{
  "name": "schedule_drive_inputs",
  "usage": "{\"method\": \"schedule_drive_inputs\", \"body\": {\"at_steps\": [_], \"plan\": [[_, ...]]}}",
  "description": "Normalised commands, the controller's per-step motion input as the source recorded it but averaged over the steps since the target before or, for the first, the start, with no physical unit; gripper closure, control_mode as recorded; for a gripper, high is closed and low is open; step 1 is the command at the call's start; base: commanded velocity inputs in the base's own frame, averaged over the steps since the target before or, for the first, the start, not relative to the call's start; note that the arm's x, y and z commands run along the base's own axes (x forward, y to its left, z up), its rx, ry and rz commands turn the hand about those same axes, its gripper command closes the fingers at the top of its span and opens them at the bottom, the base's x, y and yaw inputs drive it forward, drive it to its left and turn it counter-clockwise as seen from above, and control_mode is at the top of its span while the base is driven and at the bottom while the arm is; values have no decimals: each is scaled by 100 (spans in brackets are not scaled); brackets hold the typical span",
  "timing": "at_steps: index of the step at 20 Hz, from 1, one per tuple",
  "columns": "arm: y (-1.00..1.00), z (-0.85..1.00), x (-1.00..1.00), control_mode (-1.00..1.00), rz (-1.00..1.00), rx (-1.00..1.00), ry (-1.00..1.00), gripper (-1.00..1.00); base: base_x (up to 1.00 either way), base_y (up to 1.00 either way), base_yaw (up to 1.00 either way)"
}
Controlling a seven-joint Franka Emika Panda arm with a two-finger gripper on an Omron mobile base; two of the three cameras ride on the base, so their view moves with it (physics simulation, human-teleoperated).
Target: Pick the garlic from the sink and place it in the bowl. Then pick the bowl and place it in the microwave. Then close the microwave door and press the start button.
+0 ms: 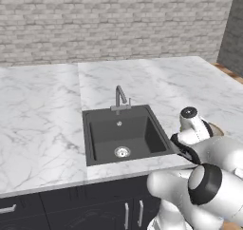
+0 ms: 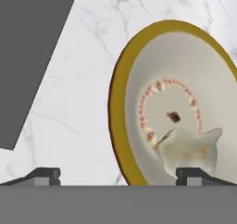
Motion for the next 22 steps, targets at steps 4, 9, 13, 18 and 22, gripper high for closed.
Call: {"method": "schedule_drive_inputs", "body": {"at_steps": [4, 9, 13, 18, 22], "plan": [[-22, -27, 50, -100, 10, -5, 9, -100, 0, 0, 0], [-41, -18, 45, -100, 7, 0, 8, -100, 0, 0, 0], [-29, -26, 36, -100, 6, -1, 9, -100, 0, 0, 0], [-6, -13, 4, -100, 1, 0, 6, 100, 0, 0, 0], [-2, 6, -16, -100, -1, 0, 5, 100, 0, 0, 0]]}}
